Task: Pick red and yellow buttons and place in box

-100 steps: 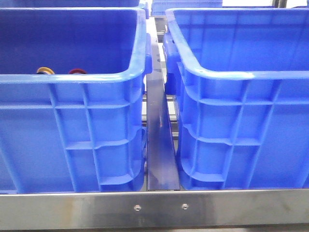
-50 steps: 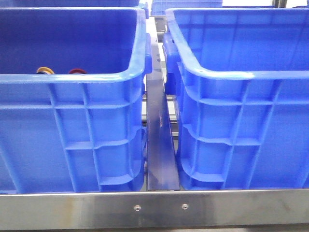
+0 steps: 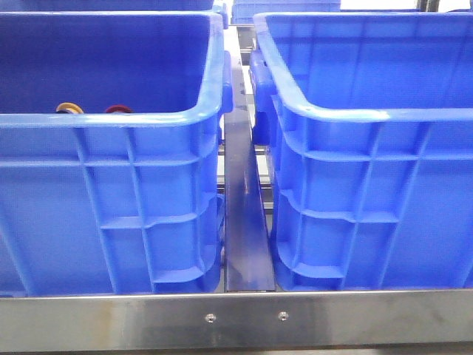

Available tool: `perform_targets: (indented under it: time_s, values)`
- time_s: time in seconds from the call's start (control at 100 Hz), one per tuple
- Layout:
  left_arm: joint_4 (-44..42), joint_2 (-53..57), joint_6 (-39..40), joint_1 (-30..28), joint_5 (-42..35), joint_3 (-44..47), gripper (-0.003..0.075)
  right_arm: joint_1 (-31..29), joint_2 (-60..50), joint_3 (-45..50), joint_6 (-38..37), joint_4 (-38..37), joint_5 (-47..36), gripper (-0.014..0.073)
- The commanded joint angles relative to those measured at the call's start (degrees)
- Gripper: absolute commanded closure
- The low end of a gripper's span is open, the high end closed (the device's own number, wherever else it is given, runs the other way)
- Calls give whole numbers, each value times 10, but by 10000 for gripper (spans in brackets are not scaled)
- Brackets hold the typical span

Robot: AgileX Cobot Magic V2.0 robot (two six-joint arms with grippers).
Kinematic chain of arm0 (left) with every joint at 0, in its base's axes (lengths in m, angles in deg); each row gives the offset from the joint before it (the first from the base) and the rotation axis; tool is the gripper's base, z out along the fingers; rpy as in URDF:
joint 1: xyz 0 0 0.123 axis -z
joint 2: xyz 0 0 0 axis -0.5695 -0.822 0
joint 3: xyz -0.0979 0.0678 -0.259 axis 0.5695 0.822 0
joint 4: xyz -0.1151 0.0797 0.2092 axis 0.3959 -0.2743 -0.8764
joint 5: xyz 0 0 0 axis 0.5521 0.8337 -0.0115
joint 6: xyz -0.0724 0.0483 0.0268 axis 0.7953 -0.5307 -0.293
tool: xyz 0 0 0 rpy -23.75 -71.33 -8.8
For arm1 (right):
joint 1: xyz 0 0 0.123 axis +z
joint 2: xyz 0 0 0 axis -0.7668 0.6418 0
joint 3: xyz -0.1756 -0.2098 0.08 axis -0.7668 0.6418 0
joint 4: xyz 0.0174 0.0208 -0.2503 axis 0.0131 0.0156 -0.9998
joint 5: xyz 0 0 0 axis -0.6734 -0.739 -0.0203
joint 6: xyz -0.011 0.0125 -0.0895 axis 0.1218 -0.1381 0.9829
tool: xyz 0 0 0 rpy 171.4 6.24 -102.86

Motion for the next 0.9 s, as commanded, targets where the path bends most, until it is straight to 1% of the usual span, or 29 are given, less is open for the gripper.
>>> perform_targets:
  time_s: [0.0, 0.15, 0.23, 0.3, 0.35, 0.37, 0.42, 0.44, 0.47, 0.52, 0.55, 0.66, 0.89]
  values:
    - [7, -56, -6, -1, -25, -48, 741, -4, -11, 3, 4, 2, -42, 696]
    - [10, -136, -6, -1, -21, -90, 733, -4, -11, 3, 4, 2, -42, 696]
    - [12, -181, -7, -1, -6, -116, 683, -4, -11, 3, 4, 2, -42, 696]
    - [12, -222, -9, -1, 8, -141, 584, -4, -11, 3, 4, 2, -42, 696]
    - [13, -254, -9, -1, 16, -157, 472, -4, -11, 3, 4, 2, -42, 696]
    - [15, -262, -9, -1, 17, -164, 442, -4, -11, 3, 4, 2, -42, 696]
    - [25, -292, -9, -1, 21, -180, 321, -4, -11, 3, 4, 2, -42, 696]
    - [30, -299, -9, -1, 25, -187, 293, -4, -11, 3, 4, 2, -42, 696]
    - [37, -315, -9, -1, 35, -198, 232, -4, -11, 3, 4, 2, -42, 696]
    - [46, -342, -9, -1, 55, -217, 178, -4, -11, 3, 4, 2, -42, 696]
    - [52, -357, -9, 0, 68, -233, 168, -4, -11, 3, 4, 2, -42, 696]
    - [56, -420, -9, 17, 120, -280, 174, -4, -11, 3, 4, 2, -42, 696]
    - [43, -549, -20, 81, 200, -385, 174, -4, -11, 3, 4, 2, -42, 696]
